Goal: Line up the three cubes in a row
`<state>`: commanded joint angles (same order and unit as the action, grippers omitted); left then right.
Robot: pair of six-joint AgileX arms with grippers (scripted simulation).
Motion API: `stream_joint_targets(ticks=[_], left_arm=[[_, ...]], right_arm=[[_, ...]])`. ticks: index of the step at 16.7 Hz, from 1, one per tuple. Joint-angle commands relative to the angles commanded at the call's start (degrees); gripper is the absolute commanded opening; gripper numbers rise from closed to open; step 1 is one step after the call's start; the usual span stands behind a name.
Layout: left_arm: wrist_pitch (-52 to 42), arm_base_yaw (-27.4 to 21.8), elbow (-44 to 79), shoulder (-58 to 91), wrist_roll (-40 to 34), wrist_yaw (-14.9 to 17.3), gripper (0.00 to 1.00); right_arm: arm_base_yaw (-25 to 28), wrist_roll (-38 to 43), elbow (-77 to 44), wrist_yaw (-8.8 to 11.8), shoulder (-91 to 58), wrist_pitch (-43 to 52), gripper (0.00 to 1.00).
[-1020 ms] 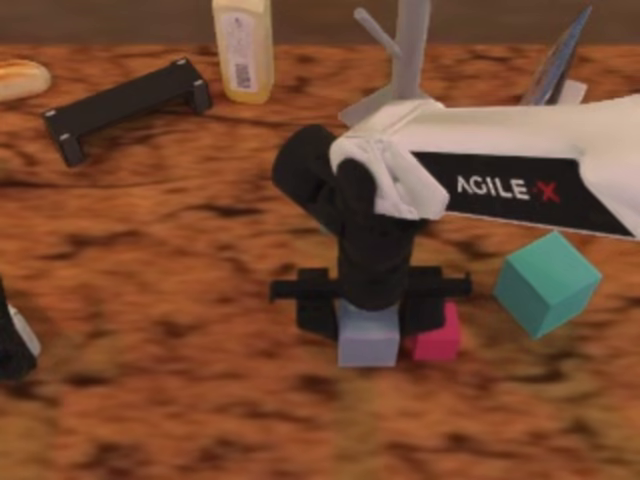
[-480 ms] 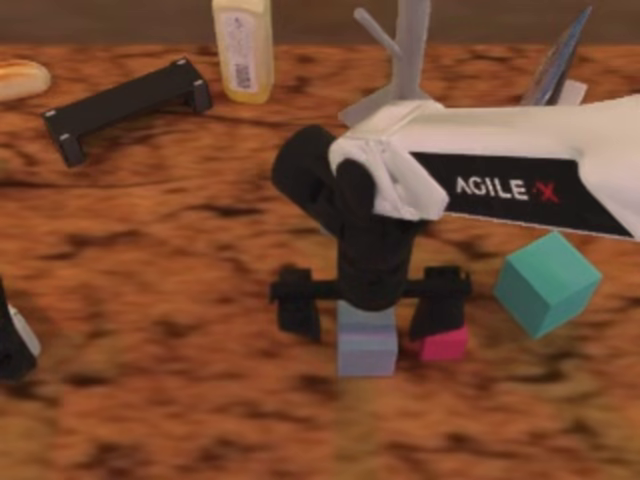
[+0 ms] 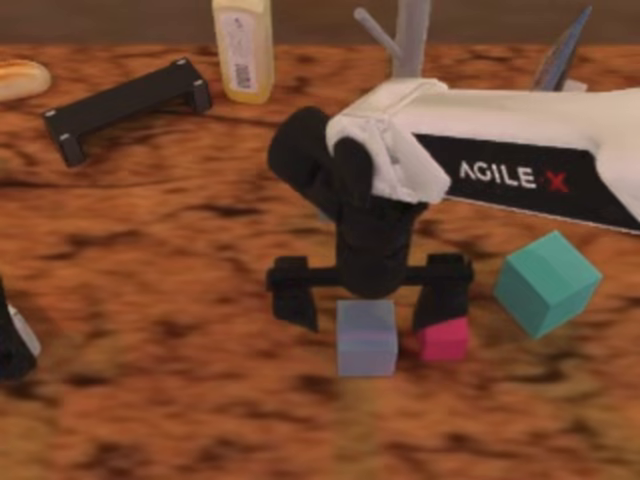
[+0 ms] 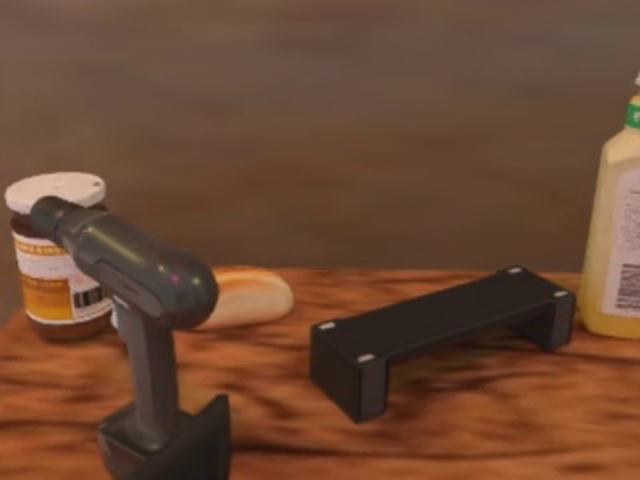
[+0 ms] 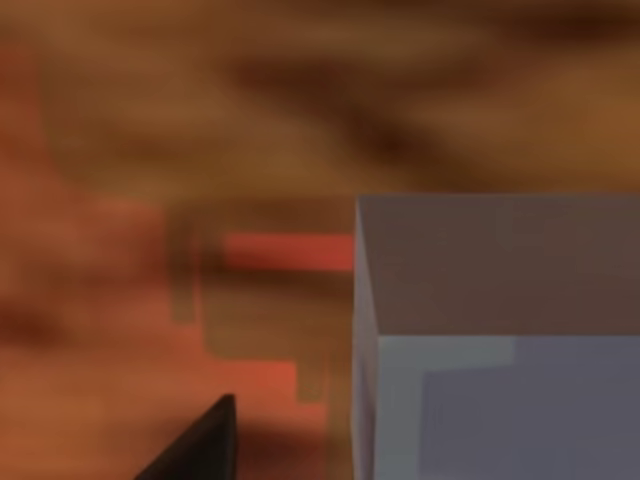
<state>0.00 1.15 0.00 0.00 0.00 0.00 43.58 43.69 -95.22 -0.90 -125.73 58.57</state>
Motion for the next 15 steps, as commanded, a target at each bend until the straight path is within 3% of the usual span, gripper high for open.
stream_joint_targets(ticks=[5, 10, 15], left_arm=[[0.00, 0.00, 0.00, 0.00, 0.00, 0.00, 1.00], [0.00, 0.00, 0.00, 0.00, 0.00, 0.00, 1.00], [0.00, 0.00, 0.00, 0.00, 0.00, 0.00, 1.00]], right_arm=[[0.36, -0.11, -6.09, 0.09, 2.89, 9.22, 1.00], [0.00, -0.25, -6.26, 0.08, 2.93, 9.45, 1.00], [-4.27, -9.34, -4.11, 0.15, 4.45, 8.67, 1.00]])
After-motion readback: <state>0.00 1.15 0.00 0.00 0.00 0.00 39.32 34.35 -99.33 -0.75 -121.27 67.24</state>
